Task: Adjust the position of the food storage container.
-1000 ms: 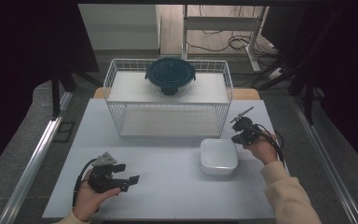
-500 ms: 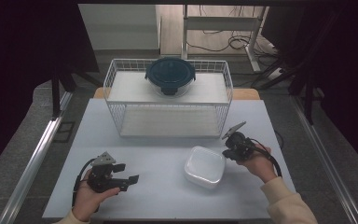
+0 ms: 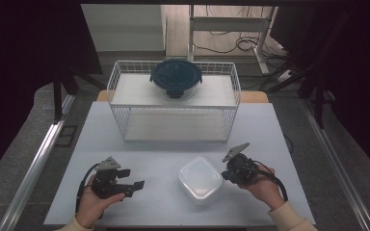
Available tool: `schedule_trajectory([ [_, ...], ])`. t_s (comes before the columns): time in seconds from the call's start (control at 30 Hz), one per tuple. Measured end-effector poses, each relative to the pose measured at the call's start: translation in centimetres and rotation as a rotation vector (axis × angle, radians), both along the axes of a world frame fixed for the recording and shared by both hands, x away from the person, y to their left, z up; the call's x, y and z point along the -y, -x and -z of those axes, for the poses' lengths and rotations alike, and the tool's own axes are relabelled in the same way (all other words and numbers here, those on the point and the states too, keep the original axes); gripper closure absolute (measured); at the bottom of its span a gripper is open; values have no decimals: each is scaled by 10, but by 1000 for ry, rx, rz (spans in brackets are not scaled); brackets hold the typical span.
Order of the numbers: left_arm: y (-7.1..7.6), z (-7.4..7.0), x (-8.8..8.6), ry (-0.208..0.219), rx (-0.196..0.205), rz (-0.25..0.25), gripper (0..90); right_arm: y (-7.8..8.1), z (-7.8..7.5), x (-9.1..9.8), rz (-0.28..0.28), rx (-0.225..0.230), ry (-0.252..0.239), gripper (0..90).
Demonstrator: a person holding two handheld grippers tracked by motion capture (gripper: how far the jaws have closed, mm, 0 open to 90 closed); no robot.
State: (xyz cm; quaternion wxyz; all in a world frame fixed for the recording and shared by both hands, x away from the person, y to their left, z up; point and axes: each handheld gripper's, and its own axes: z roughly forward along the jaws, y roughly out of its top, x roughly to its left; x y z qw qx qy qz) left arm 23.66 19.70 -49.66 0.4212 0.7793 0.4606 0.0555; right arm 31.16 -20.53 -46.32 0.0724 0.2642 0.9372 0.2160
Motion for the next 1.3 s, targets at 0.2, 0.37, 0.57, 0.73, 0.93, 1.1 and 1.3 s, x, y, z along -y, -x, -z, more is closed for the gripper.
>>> schedule_trajectory([
  [0.2, -1, 1, -1, 1, -2, -3, 232, 8, -1, -4, -20, -15, -5, 893],
  [0.37, 0, 0, -1, 2, 0, -3, 232, 15, -1, -10, -35, -22, -19, 893],
  [0.57, -1, 1, -3, 2, -4, -7, 232, 27, 1, -18, -59, -52, -45, 893],
  [0.73, -1, 1, -3, 2, -2, -7, 232, 35, 2, -21, -79, -65, -58, 893],
  [0.93, -2, 2, -2, 2, -8, -8, 232, 46, 4, -26, -111, -85, -69, 893],
  [1.1, -1, 1, -3, 7, -5, -13, 233, 53, 7, -28, -124, -103, -92, 893],
  [1.3, -2, 2, -2, 4, -8, -10, 233, 56, 11, -32, -127, -99, -116, 893],
])
